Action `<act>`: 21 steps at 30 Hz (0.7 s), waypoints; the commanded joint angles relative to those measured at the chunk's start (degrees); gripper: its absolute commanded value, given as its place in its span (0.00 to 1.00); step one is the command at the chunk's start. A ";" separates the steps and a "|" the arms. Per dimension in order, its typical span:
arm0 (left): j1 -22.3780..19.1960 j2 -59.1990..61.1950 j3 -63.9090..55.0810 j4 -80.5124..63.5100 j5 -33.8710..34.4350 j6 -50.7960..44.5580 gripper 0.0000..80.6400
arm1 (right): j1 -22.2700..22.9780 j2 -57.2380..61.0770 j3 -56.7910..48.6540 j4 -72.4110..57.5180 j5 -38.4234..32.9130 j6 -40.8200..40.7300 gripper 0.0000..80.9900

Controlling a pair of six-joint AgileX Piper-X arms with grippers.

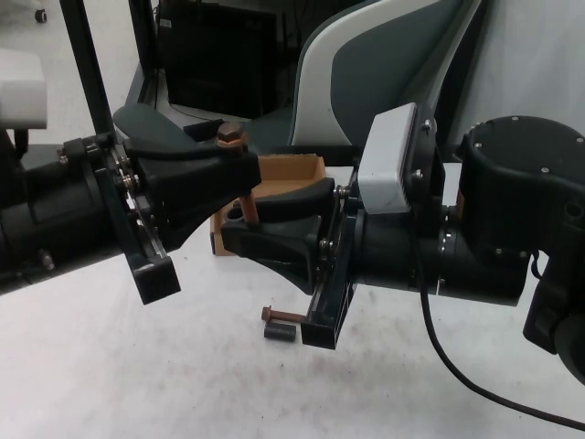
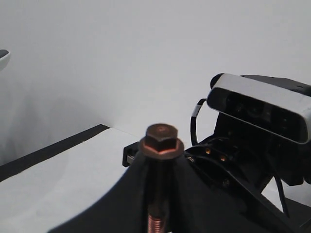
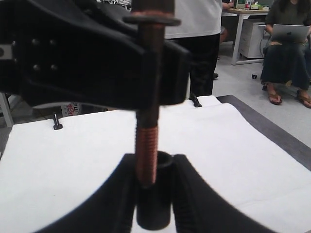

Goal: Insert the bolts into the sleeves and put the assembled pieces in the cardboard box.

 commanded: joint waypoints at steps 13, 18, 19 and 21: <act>0.11 -0.69 -0.09 -4.93 -1.79 -0.25 0.01 | -0.23 -0.85 -0.80 2.29 -0.46 0.31 0.00; 0.11 -0.69 -0.09 -4.09 -1.79 -0.25 0.01 | -0.23 -1.00 -0.80 2.29 -0.46 0.31 0.00; 0.11 -0.69 -0.09 -3.31 -1.79 -0.25 0.01 | -0.23 -1.17 -0.80 2.29 -0.46 0.31 0.00; 0.11 -0.69 -0.09 -2.29 -1.79 -0.25 0.01 | -0.23 -1.52 -0.80 2.29 -0.35 0.31 0.00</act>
